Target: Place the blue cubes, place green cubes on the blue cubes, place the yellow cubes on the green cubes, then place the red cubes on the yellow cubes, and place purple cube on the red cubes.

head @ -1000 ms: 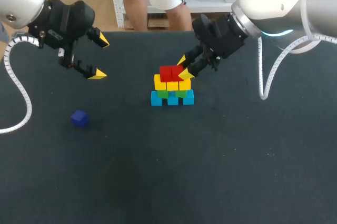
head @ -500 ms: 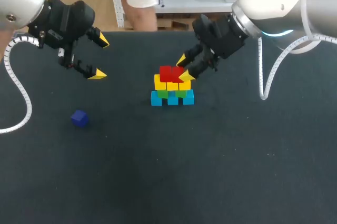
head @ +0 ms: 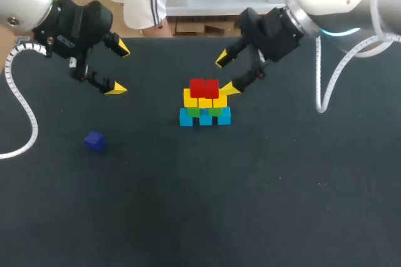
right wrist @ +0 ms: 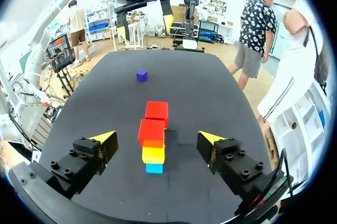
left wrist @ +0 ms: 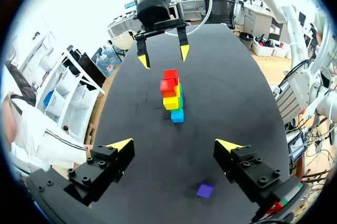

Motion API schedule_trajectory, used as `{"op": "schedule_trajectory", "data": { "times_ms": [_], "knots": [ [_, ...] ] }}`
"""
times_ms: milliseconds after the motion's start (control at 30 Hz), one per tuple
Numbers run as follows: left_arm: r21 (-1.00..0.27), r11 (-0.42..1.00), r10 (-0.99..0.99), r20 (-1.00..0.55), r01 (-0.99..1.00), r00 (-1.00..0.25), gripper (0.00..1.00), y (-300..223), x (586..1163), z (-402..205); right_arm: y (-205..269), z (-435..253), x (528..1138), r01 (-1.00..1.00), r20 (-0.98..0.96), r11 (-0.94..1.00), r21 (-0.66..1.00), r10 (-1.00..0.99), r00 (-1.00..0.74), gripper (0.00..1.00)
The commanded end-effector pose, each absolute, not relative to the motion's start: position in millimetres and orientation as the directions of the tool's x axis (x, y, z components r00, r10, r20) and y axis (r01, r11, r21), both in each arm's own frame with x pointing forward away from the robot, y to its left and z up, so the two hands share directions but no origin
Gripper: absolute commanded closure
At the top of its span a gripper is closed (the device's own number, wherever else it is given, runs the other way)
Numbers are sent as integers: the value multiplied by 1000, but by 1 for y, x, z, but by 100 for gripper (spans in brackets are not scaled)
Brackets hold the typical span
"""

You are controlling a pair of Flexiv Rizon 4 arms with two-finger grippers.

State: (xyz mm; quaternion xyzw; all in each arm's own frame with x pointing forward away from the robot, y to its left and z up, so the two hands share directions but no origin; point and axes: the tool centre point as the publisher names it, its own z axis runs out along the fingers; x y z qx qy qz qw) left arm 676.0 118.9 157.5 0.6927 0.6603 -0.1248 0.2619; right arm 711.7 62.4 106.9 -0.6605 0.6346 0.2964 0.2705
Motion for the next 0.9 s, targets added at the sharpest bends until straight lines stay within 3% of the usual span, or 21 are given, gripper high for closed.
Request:
{"op": "schedule_trajectory", "data": {
  "times_ms": [33, 267, 667, 900],
  "knots": [
    [201, 7, 847, -522, 980, 100, 0, 120, 676, 157, 46, 121, 695, -999, -736, -35, -10, -676, 31, 0],
    [201, 7, 847, -522, 980, 100, 0, 120, 676, 157, 18, 129, 684, -997, -751, -26, -69, -656, 70, 0],
    [237, -332, 840, -365, 913, 401, 0, 165, 672, 154, -6, 117, 663, -996, -805, 45, -82, -592, 40, 0],
    [230, -428, 798, -358, 874, 485, 0, 177, 666, 145, -19, 114, 659, -993, -807, 78, -92, -590, 29, 0]
  ]
}}
